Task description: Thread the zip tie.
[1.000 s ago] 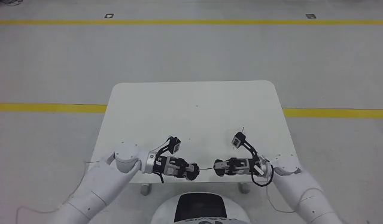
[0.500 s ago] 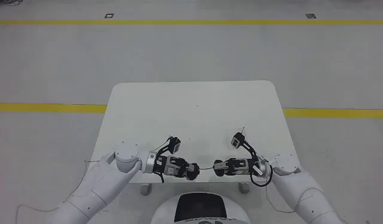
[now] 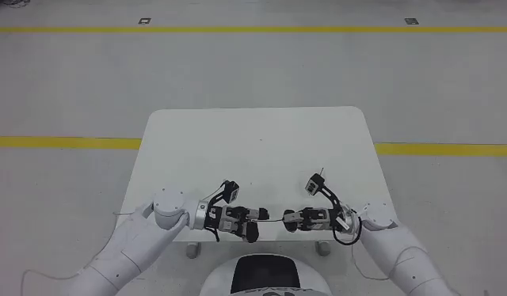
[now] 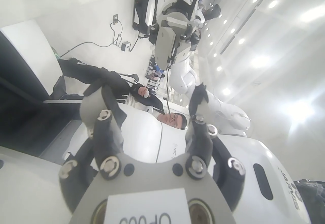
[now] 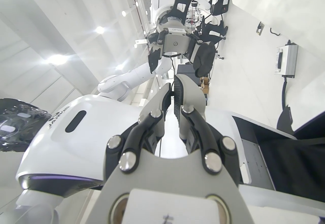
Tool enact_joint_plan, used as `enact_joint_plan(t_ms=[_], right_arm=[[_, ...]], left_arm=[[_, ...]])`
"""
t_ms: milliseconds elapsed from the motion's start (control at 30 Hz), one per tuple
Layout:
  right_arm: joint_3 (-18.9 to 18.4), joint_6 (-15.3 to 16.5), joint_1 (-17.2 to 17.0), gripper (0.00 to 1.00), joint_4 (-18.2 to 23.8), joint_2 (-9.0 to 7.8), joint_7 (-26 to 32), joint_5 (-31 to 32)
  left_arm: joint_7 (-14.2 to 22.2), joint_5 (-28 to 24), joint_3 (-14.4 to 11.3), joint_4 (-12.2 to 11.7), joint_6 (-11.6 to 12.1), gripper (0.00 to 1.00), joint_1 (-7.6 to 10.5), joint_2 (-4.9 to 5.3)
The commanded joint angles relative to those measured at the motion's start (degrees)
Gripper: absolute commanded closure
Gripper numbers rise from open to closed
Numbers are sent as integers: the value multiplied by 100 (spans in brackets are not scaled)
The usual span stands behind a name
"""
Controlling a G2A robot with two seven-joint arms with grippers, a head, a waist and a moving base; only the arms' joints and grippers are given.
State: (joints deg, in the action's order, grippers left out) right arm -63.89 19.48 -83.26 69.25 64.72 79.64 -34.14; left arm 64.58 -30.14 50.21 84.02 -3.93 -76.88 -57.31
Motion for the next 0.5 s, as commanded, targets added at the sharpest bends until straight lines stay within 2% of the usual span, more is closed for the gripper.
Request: enact_joint_plan(t_ms=[0,167,233,400,467], right_arm=[[-4,0,-2,100,1,0,0,2],[-4,0,-2,100,1,0,0,2],[17,-32,-36,100,91,-1,-217,89],[18,-56,-80,100,198,-27,-260,146],[45,-68,-81,100,221,-31,-270,174]], left_arm=[[4,0,1,0,-1,0,0,0],[4,0,1,0,-1,0,0,0],[-328,61,-51,45,-6,0,-25,-15],[-522,-41,-151,101,58,0,9,-45],[-802,-80,-169,100,1,0,15,-61]])
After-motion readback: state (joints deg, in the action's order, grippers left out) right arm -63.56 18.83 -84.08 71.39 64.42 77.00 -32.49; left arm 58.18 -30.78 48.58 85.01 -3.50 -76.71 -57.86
